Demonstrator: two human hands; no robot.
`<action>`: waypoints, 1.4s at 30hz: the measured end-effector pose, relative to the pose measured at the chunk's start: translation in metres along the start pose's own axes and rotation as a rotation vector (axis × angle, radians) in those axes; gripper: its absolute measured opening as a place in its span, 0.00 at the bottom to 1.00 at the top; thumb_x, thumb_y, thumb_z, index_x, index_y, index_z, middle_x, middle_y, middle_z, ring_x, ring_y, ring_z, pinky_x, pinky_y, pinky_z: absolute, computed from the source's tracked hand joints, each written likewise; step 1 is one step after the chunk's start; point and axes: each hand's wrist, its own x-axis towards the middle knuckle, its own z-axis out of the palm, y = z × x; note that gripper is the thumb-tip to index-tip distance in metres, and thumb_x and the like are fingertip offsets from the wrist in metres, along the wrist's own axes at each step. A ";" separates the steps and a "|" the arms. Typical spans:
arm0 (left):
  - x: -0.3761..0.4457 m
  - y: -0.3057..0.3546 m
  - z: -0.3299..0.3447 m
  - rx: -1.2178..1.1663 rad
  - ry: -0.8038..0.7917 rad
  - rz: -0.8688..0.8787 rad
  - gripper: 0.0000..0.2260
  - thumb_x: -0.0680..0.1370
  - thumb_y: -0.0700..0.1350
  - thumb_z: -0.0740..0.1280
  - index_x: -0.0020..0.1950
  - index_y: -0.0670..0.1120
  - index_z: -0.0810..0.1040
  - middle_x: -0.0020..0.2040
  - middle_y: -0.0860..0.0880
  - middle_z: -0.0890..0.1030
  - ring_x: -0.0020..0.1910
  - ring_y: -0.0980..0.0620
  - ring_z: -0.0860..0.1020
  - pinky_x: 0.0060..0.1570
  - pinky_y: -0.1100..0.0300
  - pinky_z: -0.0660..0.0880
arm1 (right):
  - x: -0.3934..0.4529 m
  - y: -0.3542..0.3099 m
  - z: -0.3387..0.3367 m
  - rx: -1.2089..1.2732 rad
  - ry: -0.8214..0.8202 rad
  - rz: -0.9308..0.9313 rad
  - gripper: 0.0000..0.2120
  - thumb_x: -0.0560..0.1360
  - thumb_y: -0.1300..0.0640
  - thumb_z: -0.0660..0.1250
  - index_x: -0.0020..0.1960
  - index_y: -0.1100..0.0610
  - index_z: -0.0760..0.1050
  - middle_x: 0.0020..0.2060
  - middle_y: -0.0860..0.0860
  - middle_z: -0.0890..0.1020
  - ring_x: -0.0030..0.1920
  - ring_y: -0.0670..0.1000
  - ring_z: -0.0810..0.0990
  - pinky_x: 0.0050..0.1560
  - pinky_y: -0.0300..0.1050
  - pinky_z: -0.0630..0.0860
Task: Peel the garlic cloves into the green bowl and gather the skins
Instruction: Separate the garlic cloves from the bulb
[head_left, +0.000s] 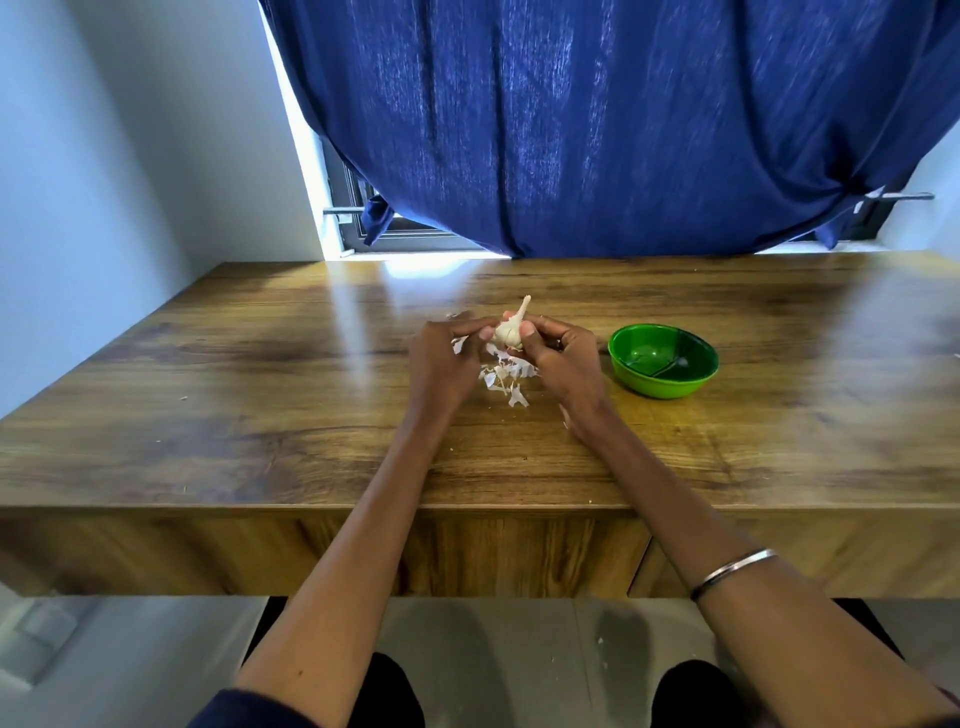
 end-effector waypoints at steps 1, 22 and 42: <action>0.000 0.001 0.001 0.007 -0.008 0.013 0.09 0.80 0.40 0.71 0.59 0.45 0.86 0.54 0.55 0.83 0.53 0.71 0.75 0.49 0.82 0.68 | 0.000 0.001 0.000 -0.007 -0.008 0.001 0.12 0.80 0.61 0.68 0.63 0.58 0.81 0.52 0.51 0.87 0.53 0.48 0.86 0.59 0.51 0.82; 0.003 0.002 -0.005 -0.373 -0.012 -0.220 0.08 0.69 0.33 0.79 0.40 0.45 0.85 0.34 0.53 0.85 0.33 0.58 0.82 0.37 0.64 0.78 | -0.006 -0.005 -0.006 -0.119 -0.165 -0.074 0.19 0.72 0.62 0.77 0.62 0.58 0.82 0.54 0.51 0.86 0.47 0.40 0.85 0.51 0.38 0.82; 0.005 -0.006 -0.007 -0.312 0.104 -0.256 0.07 0.75 0.37 0.76 0.52 0.40 0.87 0.41 0.49 0.87 0.36 0.58 0.83 0.44 0.59 0.82 | 0.000 0.004 -0.006 0.243 -0.146 0.130 0.18 0.78 0.67 0.68 0.68 0.68 0.74 0.56 0.58 0.83 0.49 0.48 0.84 0.54 0.39 0.81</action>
